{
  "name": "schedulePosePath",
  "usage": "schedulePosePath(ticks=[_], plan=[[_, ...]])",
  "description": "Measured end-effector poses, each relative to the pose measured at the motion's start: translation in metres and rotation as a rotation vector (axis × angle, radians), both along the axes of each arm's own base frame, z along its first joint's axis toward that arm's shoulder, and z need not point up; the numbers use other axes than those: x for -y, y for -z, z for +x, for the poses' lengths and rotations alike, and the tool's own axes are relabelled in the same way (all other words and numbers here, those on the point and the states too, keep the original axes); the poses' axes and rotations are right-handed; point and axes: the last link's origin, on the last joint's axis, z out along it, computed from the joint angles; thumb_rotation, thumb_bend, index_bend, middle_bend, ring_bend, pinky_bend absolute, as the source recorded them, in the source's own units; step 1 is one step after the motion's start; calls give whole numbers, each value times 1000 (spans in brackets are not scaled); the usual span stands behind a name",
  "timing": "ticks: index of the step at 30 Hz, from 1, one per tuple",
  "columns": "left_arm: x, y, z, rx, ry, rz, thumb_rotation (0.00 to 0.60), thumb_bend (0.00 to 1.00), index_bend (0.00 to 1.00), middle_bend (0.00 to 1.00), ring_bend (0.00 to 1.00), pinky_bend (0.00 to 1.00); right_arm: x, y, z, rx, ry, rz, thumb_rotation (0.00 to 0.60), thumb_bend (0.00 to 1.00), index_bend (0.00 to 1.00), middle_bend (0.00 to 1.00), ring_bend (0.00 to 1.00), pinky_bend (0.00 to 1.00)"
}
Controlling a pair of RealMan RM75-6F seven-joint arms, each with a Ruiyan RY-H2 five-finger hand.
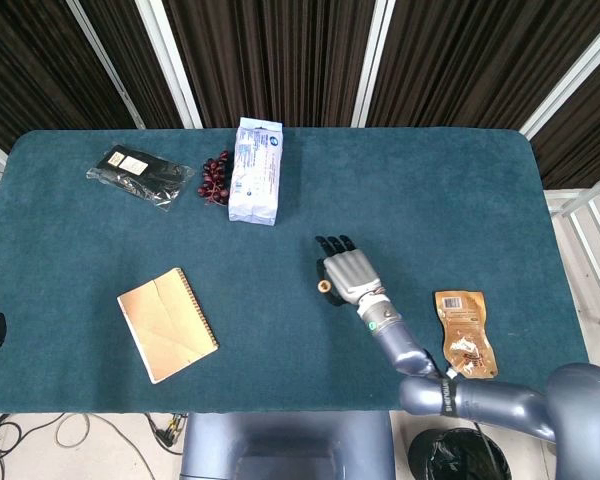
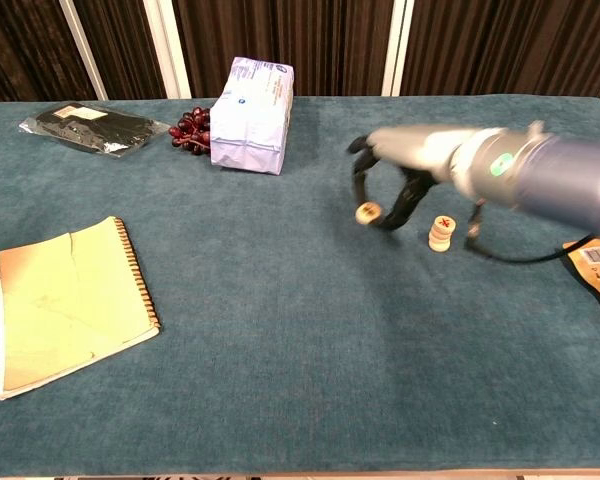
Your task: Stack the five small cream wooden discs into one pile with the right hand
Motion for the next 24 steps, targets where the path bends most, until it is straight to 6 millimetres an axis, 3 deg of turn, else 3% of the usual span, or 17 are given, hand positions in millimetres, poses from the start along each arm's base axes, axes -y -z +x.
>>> schedulePosePath(ticks=[4,10,24], plan=[[0,0,0,-2,1,2,600,491,165,0,0,0,6,-27,-13,-34,38,-31,600,411,543,0,0,0],[0,0,1,-3,0,3,600,490,165,0,0,0,7,-47,-39,-98,100,-41,600,410,543,0,0,0],[0,0,1,-4,-2,4,600,490,165,0,0,0,4,-45,-59,-117,151,-20,600,411,543,0,0,0]])
